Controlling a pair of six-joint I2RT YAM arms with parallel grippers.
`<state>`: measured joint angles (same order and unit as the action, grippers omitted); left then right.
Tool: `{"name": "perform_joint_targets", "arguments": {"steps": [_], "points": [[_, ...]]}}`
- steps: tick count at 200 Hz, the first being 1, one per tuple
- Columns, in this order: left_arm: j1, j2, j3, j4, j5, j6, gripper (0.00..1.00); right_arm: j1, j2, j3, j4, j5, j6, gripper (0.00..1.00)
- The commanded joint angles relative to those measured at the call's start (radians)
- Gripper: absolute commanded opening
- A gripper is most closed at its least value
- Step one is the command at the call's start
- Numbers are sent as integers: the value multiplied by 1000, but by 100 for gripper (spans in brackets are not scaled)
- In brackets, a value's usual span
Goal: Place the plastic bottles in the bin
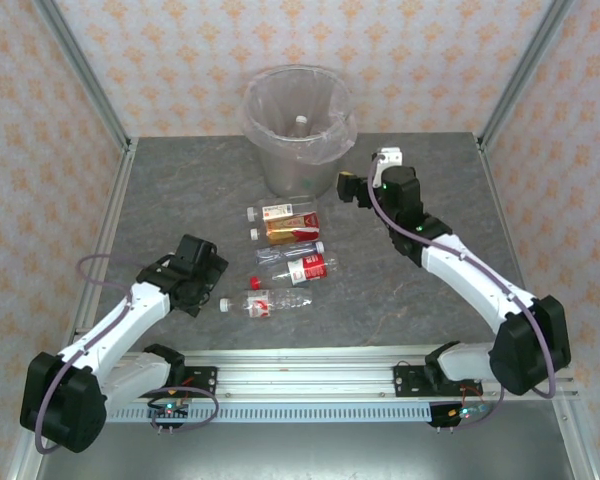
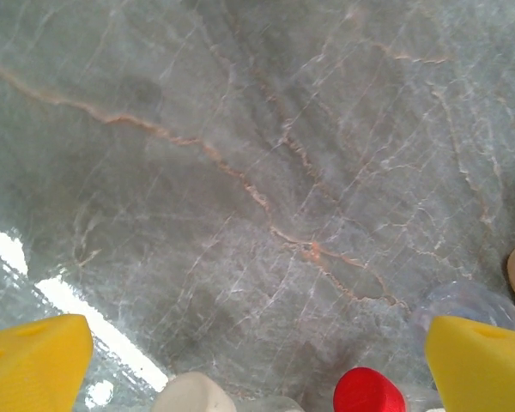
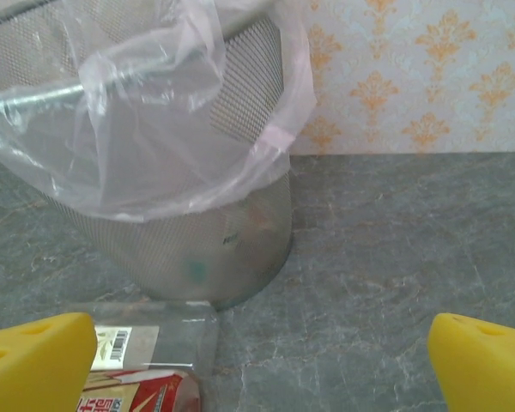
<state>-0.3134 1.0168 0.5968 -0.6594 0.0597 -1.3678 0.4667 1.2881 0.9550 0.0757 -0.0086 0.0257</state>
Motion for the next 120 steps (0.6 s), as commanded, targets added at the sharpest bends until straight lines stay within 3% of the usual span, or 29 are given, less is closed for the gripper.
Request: {"name": "perform_joint_targets", "arguments": {"steps": [1,71,102,120], "points": [[-27,6,-25,-66,-4,-153,100,3,-43,-45,79,-5,21,99],[-56,110,-31,-20,185,-308,100,3,-99,-145,102,47,20,99],[-83,178,-19,25,218,-374,100,3,-140,-169,107,59,35,99],[-89,198,-25,37,192,-409,93,4,-152,-180,110,67,42,99]]}}
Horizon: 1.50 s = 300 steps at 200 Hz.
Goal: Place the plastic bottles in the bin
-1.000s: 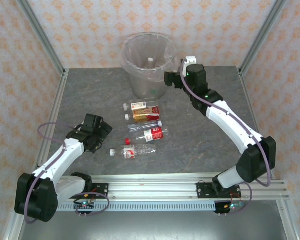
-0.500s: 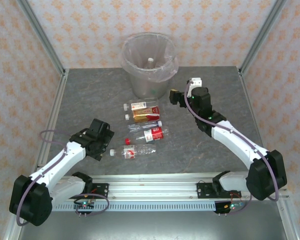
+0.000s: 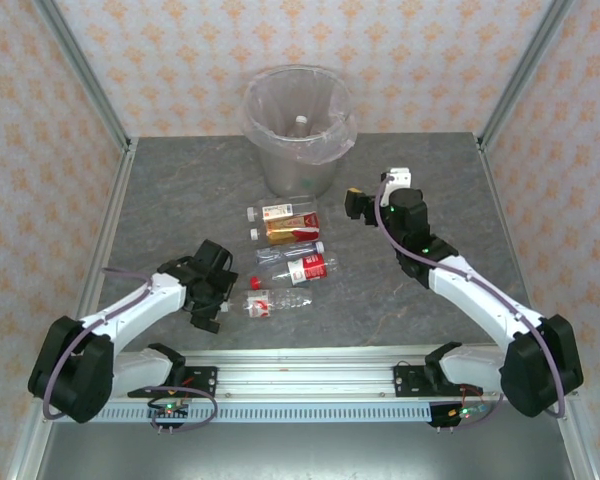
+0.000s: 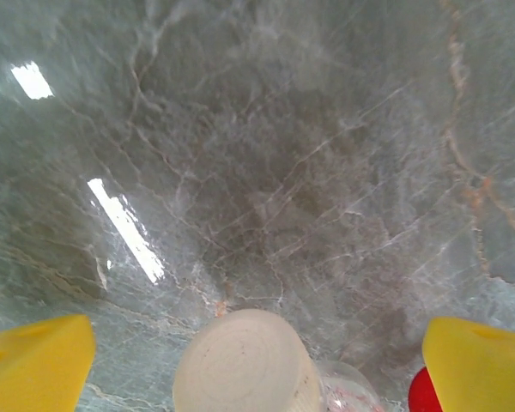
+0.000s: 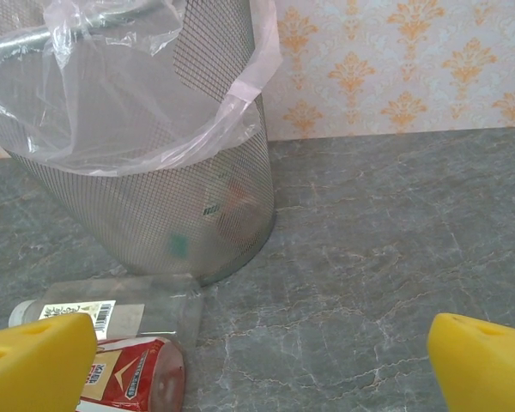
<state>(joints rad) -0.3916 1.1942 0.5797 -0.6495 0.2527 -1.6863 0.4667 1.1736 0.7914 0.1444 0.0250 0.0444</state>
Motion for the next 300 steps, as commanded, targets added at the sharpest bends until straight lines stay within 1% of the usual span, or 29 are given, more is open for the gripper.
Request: {"name": "perform_joint_targets", "arguments": {"steps": [1,16,32,50,59,90,123,168,198,230,247,267,281,300], "points": [[-10,20,-8,29,-3,-93,93,3,-38,-16,41,34,23,99],[-12,19,-36,79,-11,-139,86,4,-45,-21,40,38,27,99],[-15,22,-59,126,-10,-180,81,2,-53,-25,37,42,28,99],[-15,28,-80,160,-7,-220,71,1,-58,-28,38,49,28,99],[-16,29,-86,172,-12,-229,67,1,-57,-25,39,48,24,99],[-15,33,-90,191,-33,-246,50,3,-53,-17,48,47,23,99],[-15,59,-93,230,-18,-261,34,2,-44,-14,56,46,22,99],[1,41,-91,234,-37,-276,0,3,-38,-7,55,43,22,99],[24,-7,-61,179,-71,-251,0,2,-38,-6,56,44,22,99],[72,-64,-33,140,-50,-243,0,2,-33,-9,57,49,36,99],[86,-103,-13,114,-18,-253,0,1,-31,-14,59,51,45,99],[99,-137,30,54,-25,-234,0,2,-30,-21,64,56,57,99],[113,-143,43,55,-8,-221,0,1,-31,-28,70,61,67,99],[128,-129,48,99,32,-213,0,2,-31,-37,78,62,82,99]]}}
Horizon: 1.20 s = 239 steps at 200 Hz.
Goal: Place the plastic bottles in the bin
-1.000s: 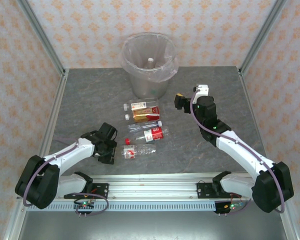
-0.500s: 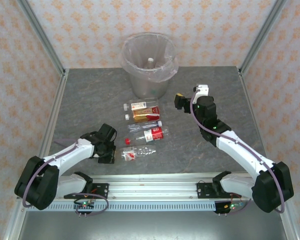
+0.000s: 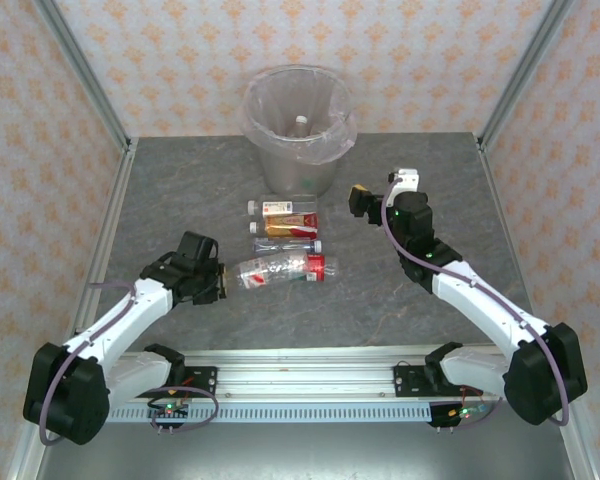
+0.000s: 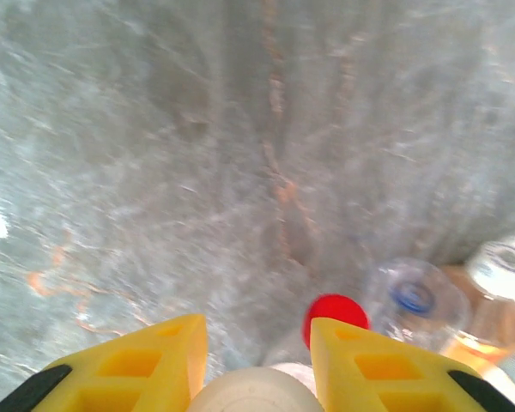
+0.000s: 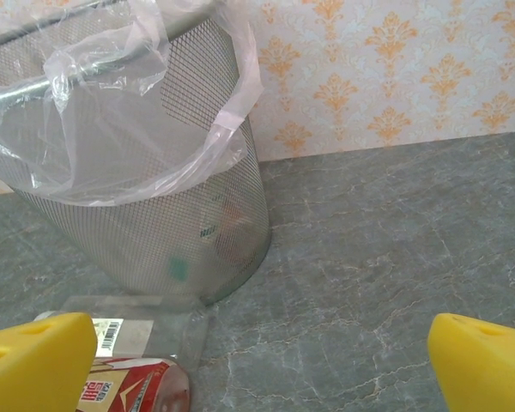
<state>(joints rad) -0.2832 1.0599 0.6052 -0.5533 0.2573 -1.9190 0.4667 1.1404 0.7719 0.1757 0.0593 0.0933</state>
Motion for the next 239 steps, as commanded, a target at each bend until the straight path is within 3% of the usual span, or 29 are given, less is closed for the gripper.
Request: {"name": "perform_joint_targets", "arguments": {"steps": [1,36,78,108,140,178,203,239], "points": [[20,6,23,6,29,21,0,2,2,-17,47,28,34,99],[27,70,80,103,68,81,0,1,-5,-34,37,24,38,99],[33,123,151,161,31,148,0,3,-5,-100,71,-2,86,99],[45,163,252,142,-64,270,0,2,15,-152,155,-84,104,99],[43,193,469,-17,-240,466,0,1,33,-137,162,-185,96,99],[33,169,637,-73,-380,613,0,2,15,-134,130,-147,88,99],[35,169,704,-41,-420,694,0,3,-1,-143,130,-121,89,99],[35,272,892,-37,-393,821,0,1,-25,-146,113,-123,93,99]]}}
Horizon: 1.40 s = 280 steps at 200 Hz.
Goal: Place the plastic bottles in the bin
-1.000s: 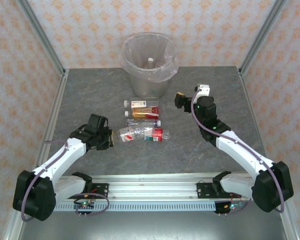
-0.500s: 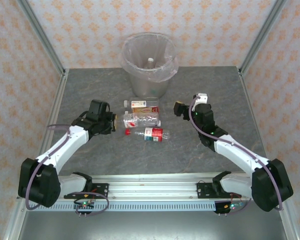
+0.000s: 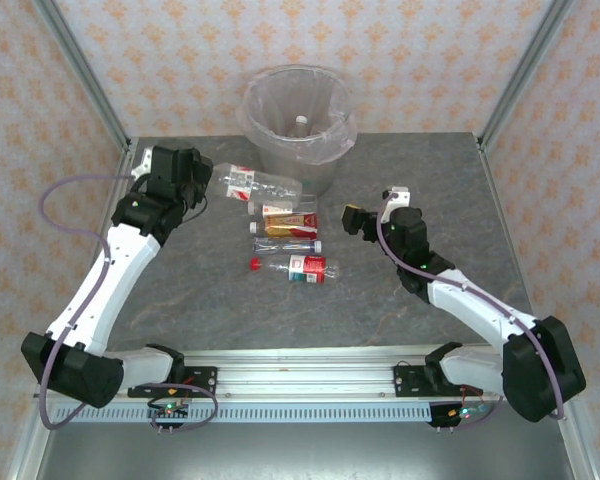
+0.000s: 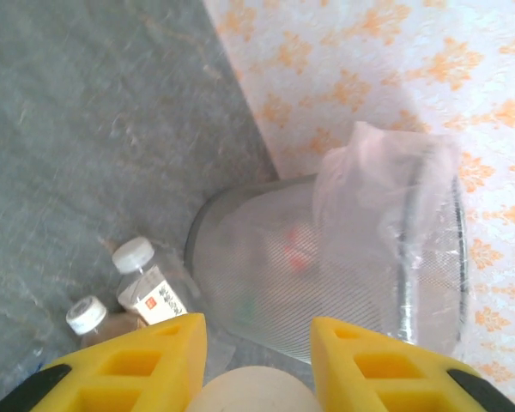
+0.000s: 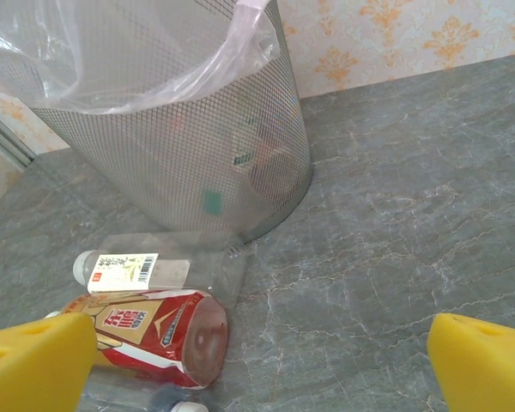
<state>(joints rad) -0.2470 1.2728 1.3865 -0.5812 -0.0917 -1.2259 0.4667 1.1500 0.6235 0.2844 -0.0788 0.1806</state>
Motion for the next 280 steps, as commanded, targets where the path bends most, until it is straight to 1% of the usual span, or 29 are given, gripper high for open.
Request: {"name": "perform_joint_targets", "arguments": {"steps": [1,18,48,84,124,138,152,169,180,203,208,240,253,262,280], "points": [[-1,62,114,-8,-42,130,0,1,-36,3,3,15,7,99],[-2,113,175,17,-49,151,0,2,-52,-8,-2,16,12,99],[-2,207,279,57,-121,173,0,2,-88,-22,-17,25,16,99],[-3,351,472,63,-150,282,0,2,-114,-31,-34,31,22,99],[-4,510,688,0,-254,433,0,2,-134,-28,-56,34,26,99],[-3,568,777,-31,-257,483,0,1,-138,-25,-64,34,24,99],[-3,625,861,-63,-266,505,0,2,-142,-26,-68,35,27,99],[0,683,955,-98,-198,513,0,1,-145,-24,-72,33,31,99],[0,687,1004,-142,-182,512,0,1,-150,-26,-79,36,31,99],[0,643,958,-160,-167,487,0,1,-168,-48,-72,56,39,99],[1,606,938,-159,-153,483,0,1,-171,-53,-69,61,39,99],[7,532,867,-222,-46,464,0,1,-179,-57,-85,75,22,99],[11,482,801,-188,11,454,0,3,-179,-57,-87,78,19,99],[14,447,754,-149,32,440,0,2,-178,-58,-84,80,20,99],[15,404,694,-52,10,426,0,2,-172,-59,-75,80,20,99]]}}
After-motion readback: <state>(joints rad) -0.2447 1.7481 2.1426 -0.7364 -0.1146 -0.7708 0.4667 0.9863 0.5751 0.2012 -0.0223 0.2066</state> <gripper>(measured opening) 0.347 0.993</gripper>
